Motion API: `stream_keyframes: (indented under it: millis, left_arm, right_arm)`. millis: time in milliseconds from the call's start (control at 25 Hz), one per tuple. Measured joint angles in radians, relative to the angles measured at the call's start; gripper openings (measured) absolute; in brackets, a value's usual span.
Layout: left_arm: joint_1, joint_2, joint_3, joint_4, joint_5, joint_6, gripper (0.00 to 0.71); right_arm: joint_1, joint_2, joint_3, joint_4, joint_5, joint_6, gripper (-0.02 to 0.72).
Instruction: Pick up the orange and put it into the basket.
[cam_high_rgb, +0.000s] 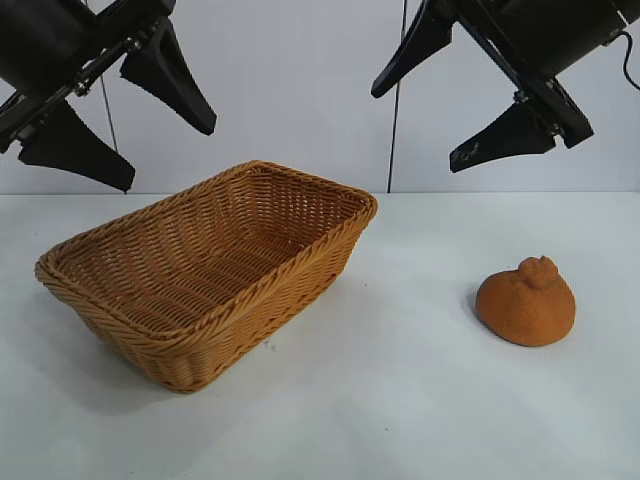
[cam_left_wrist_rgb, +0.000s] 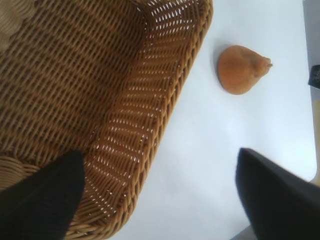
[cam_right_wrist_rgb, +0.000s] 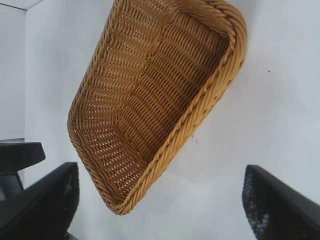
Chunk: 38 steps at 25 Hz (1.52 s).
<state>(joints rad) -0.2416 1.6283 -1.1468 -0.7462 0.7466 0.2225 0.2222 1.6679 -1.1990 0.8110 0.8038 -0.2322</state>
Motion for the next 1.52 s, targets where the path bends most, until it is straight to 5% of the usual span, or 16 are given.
stream_keyframes:
  millis: [1280, 1520]
  left_arm:
    - [0.0, 0.0, 0.0, 0.001, -0.007, 0.0, 0.589]
    - [0.082, -0.031, 0.0, 0.083, 0.033, -0.054, 0.589]
  right_arm:
    - [0.0, 0.0, 0.0, 0.0, -0.001, 0.0, 0.608]
    - [0.0, 0.0, 0.0, 0.0, -0.003, 0.0, 0.608]
